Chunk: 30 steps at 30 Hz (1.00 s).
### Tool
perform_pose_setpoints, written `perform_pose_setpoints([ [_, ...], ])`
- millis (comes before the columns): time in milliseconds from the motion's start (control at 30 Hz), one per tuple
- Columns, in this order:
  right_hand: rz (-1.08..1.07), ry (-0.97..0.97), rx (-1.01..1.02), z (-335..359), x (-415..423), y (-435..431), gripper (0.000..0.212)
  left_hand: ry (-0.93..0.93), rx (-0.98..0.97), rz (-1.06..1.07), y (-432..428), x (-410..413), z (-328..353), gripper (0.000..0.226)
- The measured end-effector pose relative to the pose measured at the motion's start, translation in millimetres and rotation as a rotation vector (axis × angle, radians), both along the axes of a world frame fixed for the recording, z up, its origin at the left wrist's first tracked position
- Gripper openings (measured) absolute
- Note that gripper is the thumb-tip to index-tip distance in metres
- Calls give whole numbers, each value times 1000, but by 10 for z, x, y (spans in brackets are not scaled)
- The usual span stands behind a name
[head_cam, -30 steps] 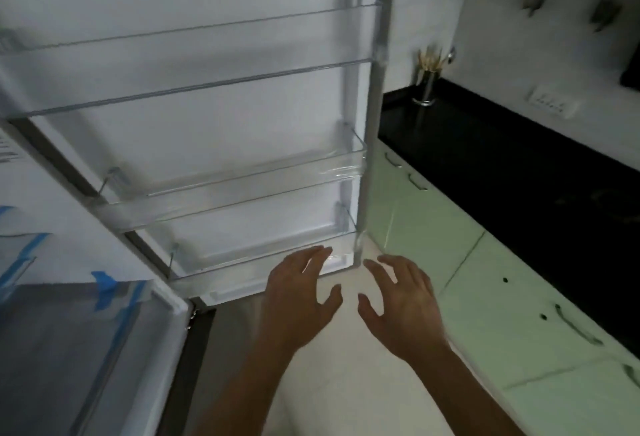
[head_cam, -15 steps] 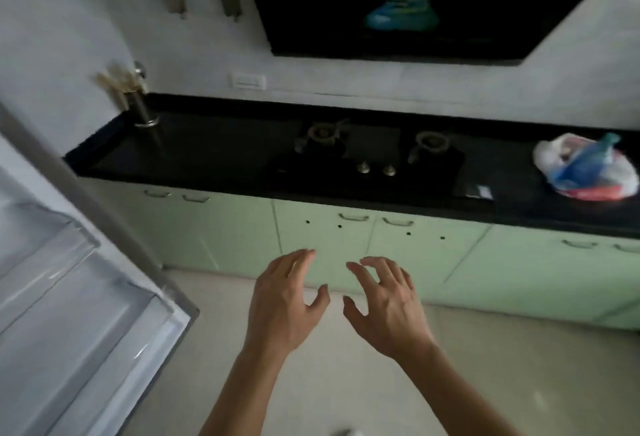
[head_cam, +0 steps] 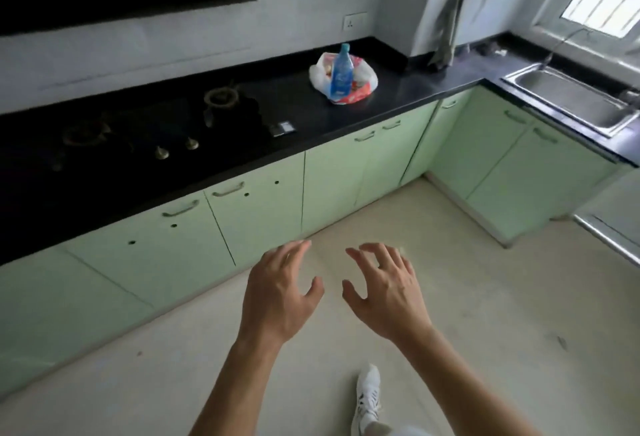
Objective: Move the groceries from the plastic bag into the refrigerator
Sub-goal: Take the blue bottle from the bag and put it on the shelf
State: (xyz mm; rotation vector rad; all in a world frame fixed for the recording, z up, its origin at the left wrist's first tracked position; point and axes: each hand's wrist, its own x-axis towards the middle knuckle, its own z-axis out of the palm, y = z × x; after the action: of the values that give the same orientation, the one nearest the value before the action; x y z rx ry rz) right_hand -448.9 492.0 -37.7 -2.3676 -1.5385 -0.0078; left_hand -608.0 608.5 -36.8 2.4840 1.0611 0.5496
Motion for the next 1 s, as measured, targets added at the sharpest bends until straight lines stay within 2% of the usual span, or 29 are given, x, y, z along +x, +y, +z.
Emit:
perform_pose_setpoints([
  [267,-160,14,6,-90,962,-217,55,61,12,-153,55,1150,-50,60],
  [433,-202,49,22,-136,1795,-169,54,89,17,-170,169,2013,-6,59],
  [733,-152,58,44,-20,3280,246,55,82,62,-142,453,3429,131,59],
  [1000,-94,97,60,-100,3897,790,57,139,67,-101,839,3991,104,60],
])
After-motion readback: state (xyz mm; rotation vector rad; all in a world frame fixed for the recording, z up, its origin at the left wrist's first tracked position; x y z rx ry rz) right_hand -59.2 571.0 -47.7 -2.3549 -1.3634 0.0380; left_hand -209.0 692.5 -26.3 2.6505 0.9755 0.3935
